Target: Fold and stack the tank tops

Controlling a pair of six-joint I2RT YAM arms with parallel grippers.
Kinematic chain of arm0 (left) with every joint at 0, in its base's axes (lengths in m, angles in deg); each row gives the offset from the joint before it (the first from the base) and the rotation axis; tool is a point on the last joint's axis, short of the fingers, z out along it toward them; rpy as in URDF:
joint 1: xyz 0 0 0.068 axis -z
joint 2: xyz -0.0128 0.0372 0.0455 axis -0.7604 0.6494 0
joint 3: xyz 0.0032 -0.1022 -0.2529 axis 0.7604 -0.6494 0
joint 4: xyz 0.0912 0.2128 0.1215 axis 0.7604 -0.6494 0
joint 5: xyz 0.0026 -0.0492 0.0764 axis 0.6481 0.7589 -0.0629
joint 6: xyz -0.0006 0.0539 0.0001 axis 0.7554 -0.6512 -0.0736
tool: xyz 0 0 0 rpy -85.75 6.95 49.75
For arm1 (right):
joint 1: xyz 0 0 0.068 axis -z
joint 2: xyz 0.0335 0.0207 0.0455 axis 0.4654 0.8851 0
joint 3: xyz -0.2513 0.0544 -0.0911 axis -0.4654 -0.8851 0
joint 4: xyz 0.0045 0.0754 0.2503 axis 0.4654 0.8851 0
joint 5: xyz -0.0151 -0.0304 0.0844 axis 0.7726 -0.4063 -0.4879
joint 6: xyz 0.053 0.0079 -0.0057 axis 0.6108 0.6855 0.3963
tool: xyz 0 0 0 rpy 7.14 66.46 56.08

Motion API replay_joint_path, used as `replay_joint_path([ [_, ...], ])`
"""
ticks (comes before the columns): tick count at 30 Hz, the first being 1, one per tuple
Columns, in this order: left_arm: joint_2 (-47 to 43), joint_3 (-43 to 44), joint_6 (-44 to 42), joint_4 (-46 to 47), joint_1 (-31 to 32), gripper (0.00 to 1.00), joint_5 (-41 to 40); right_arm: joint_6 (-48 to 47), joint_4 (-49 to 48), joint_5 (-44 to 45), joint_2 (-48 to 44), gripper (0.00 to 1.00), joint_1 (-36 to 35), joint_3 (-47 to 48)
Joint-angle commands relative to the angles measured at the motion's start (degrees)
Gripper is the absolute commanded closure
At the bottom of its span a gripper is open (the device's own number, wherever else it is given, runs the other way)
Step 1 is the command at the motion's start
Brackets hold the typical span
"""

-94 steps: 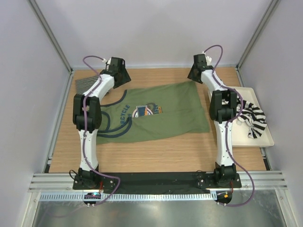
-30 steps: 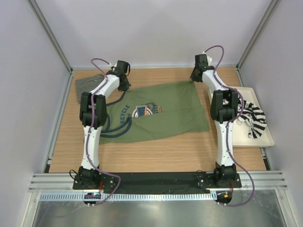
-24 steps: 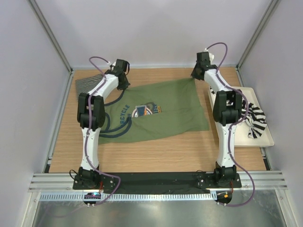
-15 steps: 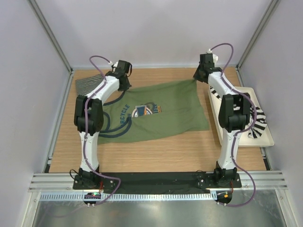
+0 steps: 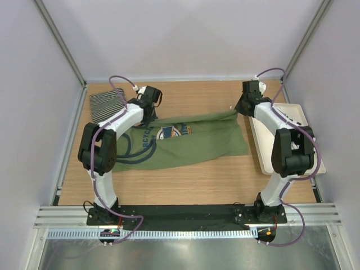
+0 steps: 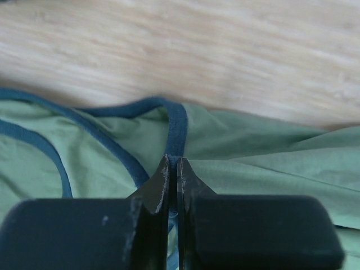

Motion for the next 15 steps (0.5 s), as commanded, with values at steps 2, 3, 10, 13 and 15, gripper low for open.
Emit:
replay_joint_path([
  [2,-4.30,-4.41,0.41,2.36,1.75,1.00,-3.51,1.00,-2.87,3.29,-6.80,0.99,0.07,-4.08],
  [3,-5.44,-5.98,0.76,2.63,2.28,1.00,-3.60,1.35,-2.78,3.64,-7.15,0.99,0.07,-5.39],
  [10,-10.45,-10.92,1.20,2.89,6.76,1.00,-7.38,2.15,-1.99,5.84,-10.84,0.99,0.07,-9.45],
  [13,-12.39,-11.97,1.46,2.45,7.12,1.00,-7.64,2.24,-1.82,6.28,-11.99,0.99,0.15,-10.68],
  [15,-13.35,-12.50,1.46,2.01,7.38,1.00,-7.82,2.24,-1.47,6.72,-12.69,0.99,0.15,-11.12],
])
